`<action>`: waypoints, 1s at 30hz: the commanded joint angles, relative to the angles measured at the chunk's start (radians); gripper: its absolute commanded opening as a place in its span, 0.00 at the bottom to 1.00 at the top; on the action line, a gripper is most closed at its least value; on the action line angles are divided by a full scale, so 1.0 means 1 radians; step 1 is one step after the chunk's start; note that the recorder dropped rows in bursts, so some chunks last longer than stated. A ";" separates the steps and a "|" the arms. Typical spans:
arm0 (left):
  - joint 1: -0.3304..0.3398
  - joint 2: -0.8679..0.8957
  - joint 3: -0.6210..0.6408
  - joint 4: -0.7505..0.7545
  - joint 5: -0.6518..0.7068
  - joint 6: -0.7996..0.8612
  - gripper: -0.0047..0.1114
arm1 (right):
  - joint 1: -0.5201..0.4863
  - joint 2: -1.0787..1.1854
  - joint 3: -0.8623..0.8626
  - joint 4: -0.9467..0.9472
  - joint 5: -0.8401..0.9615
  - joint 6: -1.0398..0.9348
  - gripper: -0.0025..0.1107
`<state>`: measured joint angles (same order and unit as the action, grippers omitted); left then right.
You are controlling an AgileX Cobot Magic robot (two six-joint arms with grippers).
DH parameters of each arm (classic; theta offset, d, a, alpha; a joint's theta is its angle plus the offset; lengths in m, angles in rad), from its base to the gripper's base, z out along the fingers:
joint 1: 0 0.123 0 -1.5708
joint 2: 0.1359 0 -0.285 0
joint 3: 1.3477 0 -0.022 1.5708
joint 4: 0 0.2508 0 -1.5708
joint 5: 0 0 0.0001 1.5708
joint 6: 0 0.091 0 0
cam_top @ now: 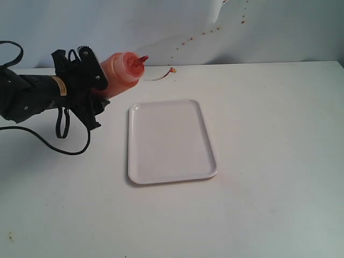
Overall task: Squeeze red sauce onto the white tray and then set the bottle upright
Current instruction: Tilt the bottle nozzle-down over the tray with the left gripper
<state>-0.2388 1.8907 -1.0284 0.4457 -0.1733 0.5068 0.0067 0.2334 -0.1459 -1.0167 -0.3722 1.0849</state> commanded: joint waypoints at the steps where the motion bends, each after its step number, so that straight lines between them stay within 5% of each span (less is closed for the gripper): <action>1: -0.022 -0.018 -0.035 -0.009 0.043 0.026 0.04 | -0.006 0.143 -0.078 -0.256 -0.075 0.161 0.02; 30: -0.022 -0.018 -0.035 0.040 0.086 0.024 0.04 | -0.006 0.785 -0.547 -0.370 -0.073 0.260 0.02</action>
<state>-0.2556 1.8907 -1.0517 0.4886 -0.0467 0.5355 0.0067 0.9526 -0.6445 -1.3812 -0.4349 1.3383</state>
